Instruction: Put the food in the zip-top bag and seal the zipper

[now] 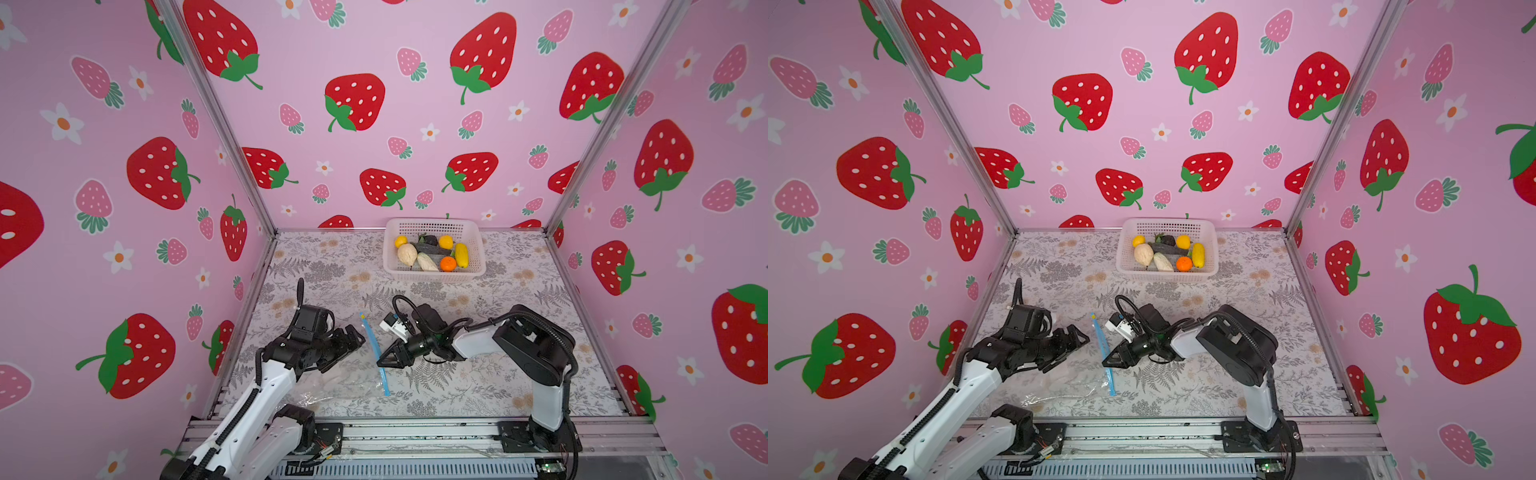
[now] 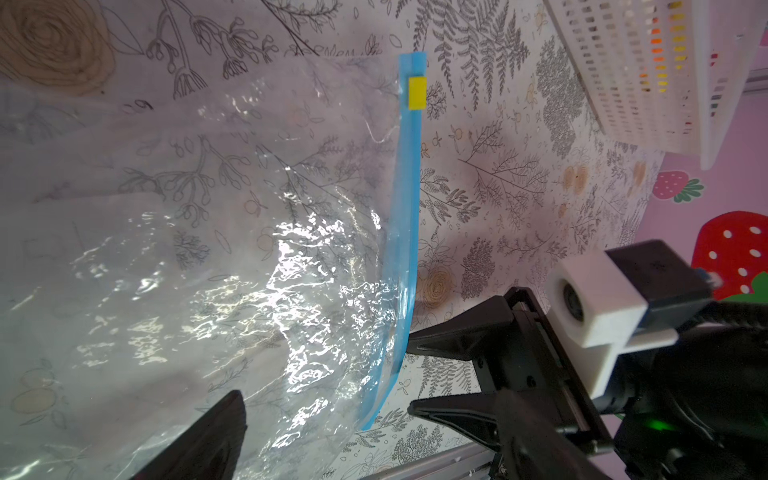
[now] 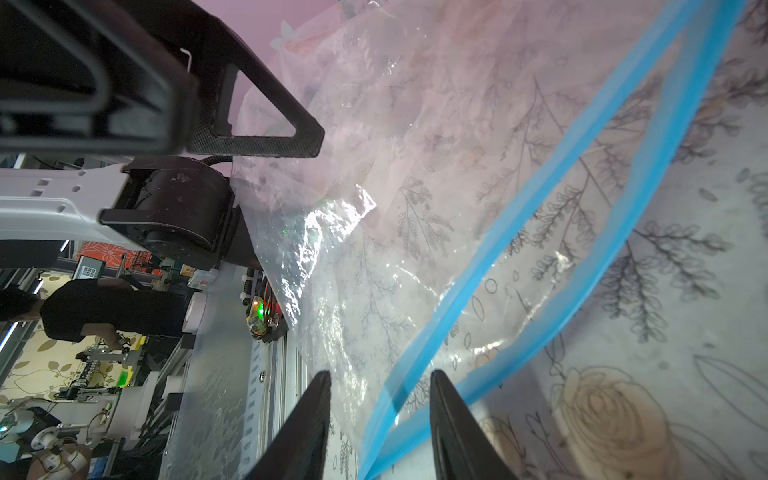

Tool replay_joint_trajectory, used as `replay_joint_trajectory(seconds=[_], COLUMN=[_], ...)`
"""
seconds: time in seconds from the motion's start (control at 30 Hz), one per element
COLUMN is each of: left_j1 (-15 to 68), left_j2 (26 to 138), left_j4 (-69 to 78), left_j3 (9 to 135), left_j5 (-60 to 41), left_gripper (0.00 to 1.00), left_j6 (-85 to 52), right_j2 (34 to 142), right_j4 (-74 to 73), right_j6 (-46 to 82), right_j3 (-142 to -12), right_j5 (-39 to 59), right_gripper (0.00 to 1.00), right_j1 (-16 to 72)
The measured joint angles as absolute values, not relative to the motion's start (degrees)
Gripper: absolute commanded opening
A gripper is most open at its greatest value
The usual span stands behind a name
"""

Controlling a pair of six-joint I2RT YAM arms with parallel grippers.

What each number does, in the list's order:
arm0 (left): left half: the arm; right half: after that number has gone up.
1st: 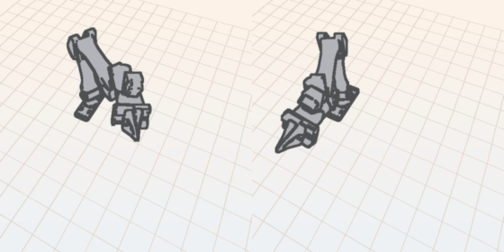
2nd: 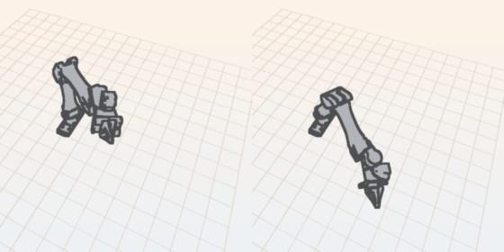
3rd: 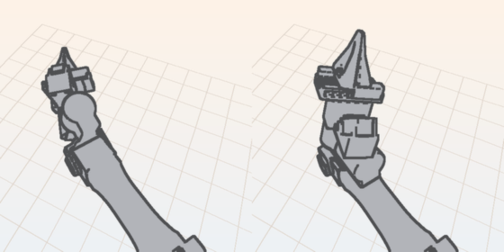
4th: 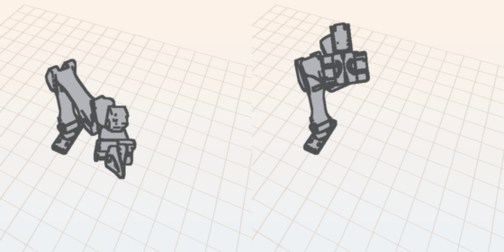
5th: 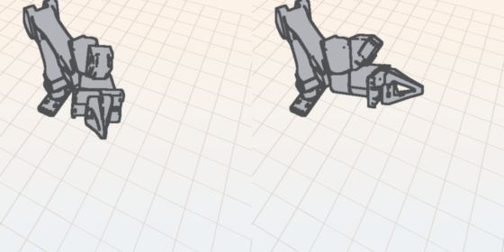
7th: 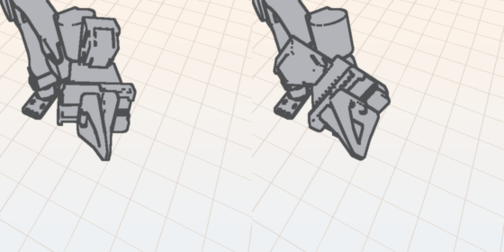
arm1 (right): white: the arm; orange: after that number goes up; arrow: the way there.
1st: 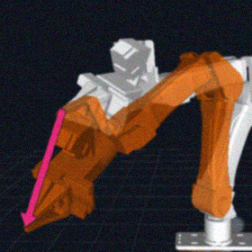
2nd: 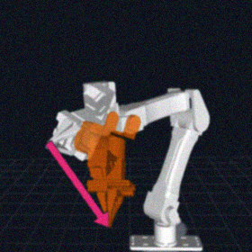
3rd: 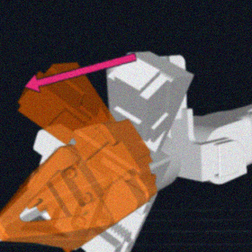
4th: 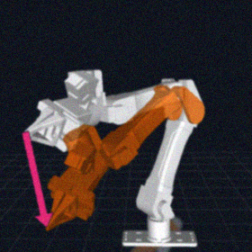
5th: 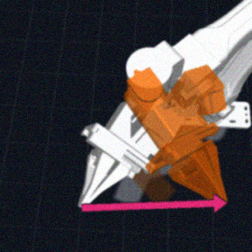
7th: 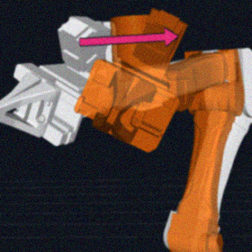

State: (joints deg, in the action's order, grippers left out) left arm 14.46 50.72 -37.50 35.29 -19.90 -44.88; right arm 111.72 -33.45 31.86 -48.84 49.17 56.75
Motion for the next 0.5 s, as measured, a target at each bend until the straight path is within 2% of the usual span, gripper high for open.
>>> replay_joint_trajectory(seconds=[0.1,0.5], left_j1=[14.46,14.46], left_j2=[50.72,50.72], left_j4=[-37.32,-35.79], left_j3=[35.09,33.12], left_j5=[-19.92,-19.97], left_gripper=[0.96,0.96], left_j6=[-44.91,-45.47], right_j2=[112.07,115.55], right_j4=[-33.69,-37.23], right_j6=[32.27,34.92], right_j3=[-49.06,-50.52], right_j5=[49.58,51.37], right_gripper=[0.4,0.25], right_j1=[56.75,57.3])
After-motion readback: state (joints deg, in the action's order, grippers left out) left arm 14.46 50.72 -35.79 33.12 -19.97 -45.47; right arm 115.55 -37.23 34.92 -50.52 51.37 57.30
